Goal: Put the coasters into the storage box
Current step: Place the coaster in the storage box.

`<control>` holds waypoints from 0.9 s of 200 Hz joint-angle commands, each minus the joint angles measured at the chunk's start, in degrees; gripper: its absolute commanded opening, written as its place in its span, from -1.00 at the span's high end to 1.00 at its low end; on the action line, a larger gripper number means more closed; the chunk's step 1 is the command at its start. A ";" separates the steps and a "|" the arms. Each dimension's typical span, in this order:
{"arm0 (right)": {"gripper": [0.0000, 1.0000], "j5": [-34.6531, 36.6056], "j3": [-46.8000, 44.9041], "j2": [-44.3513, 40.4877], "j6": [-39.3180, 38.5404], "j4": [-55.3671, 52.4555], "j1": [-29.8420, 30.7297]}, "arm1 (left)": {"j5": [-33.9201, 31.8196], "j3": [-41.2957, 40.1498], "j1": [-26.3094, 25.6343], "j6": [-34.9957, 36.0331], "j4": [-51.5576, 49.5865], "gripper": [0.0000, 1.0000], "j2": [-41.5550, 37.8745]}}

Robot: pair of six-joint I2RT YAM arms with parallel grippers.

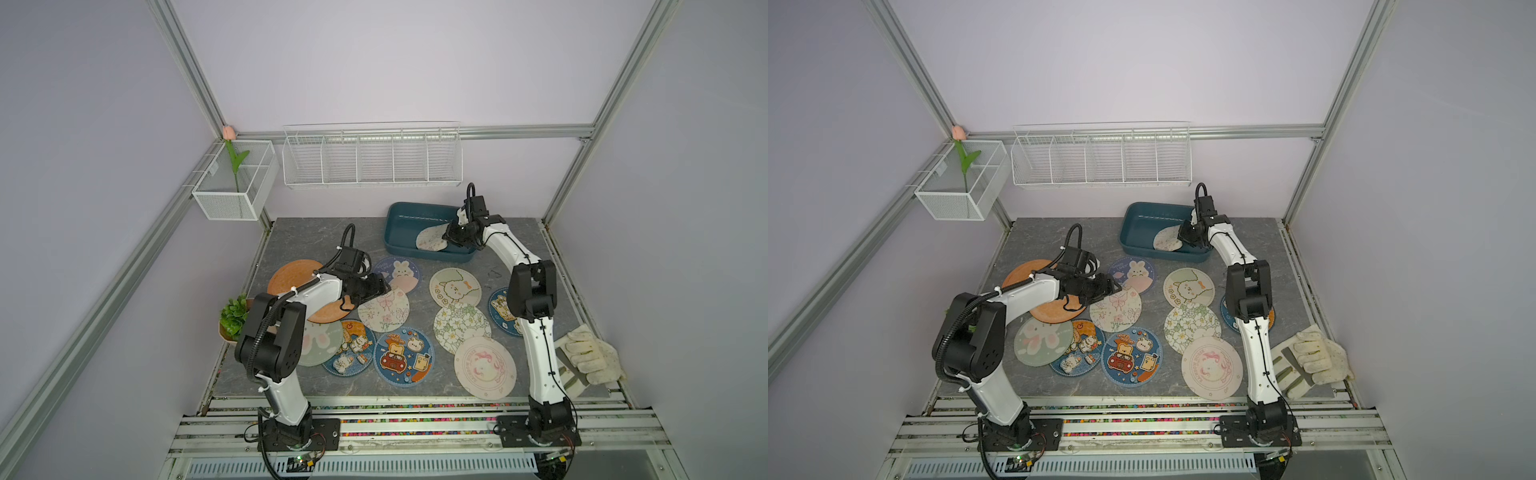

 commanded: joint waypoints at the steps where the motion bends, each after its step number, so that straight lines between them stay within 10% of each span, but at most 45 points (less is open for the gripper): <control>1: 0.04 5.33 3.48 0.78 -2.26 -5.95 -0.12 | -0.95 1.64 0.20 0.67 -0.87 -0.56 0.23; 67: -0.79 7.22 3.04 -2.26 -5.65 -10.03 -0.03 | -2.18 1.38 0.24 1.21 -1.67 -0.58 -0.11; 180: -0.94 -2.46 -31.58 -28.95 -9.13 -6.07 6.61 | -7.78 -7.06 2.09 1.71 -2.94 -0.60 -7.39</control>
